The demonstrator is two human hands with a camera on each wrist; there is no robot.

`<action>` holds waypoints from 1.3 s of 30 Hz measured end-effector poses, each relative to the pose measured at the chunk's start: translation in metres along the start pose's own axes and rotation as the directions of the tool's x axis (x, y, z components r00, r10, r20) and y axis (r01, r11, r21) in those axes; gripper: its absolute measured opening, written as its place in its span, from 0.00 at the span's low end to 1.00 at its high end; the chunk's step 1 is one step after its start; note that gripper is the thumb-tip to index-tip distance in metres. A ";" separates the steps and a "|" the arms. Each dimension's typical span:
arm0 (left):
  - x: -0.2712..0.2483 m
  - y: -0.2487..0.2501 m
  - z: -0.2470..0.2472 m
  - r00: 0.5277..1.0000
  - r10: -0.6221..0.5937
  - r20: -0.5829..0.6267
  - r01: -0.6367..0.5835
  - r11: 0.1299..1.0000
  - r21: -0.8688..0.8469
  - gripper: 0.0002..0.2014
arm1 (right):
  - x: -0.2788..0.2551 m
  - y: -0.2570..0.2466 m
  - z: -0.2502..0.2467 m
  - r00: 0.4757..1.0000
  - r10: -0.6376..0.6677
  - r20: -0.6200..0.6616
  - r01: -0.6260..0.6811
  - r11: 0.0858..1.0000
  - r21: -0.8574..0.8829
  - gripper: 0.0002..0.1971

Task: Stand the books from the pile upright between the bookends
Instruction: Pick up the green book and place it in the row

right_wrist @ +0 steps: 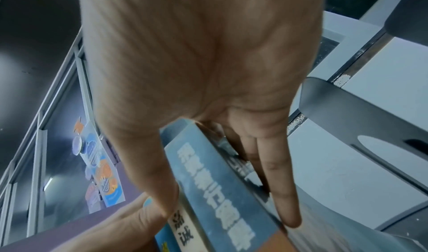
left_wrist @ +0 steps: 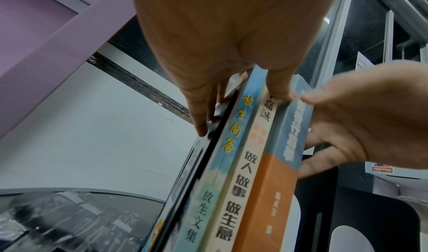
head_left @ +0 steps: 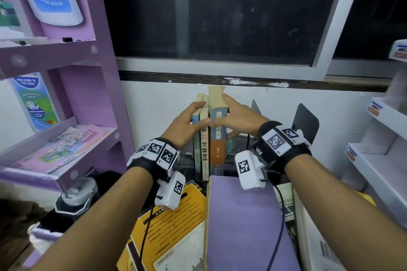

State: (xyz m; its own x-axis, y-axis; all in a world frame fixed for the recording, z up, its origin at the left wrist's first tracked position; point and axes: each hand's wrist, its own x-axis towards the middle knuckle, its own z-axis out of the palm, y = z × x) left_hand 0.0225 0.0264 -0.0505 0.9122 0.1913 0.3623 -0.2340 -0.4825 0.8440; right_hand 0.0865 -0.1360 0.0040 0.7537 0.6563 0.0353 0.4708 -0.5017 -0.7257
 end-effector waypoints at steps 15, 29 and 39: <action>0.001 -0.008 0.003 1.000 -0.015 -0.010 0.015 0.999 -0.034 0.24 | 0.011 0.015 0.015 0.982 -0.118 -0.150 0.086 0.976 -0.199 0.55; 0.000 -0.007 -0.002 0.999 0.019 -0.037 -0.017 0.998 0.062 0.17 | 0.014 0.010 0.018 0.977 -0.113 -0.180 0.065 0.965 -0.253 0.53; -0.004 0.003 -0.004 0.999 -0.032 0.000 0.032 0.994 0.101 0.24 | 0.004 0.009 0.006 0.997 -0.066 -0.036 0.055 0.970 -0.235 0.61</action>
State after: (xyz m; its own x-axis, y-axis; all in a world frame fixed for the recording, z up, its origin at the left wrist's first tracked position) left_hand 0.0167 0.0277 -0.0478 0.9194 0.2062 0.3351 -0.1699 -0.5600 0.8108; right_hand 0.0911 -0.1345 -0.0066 0.7372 0.6670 0.1078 0.6066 -0.5830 -0.5405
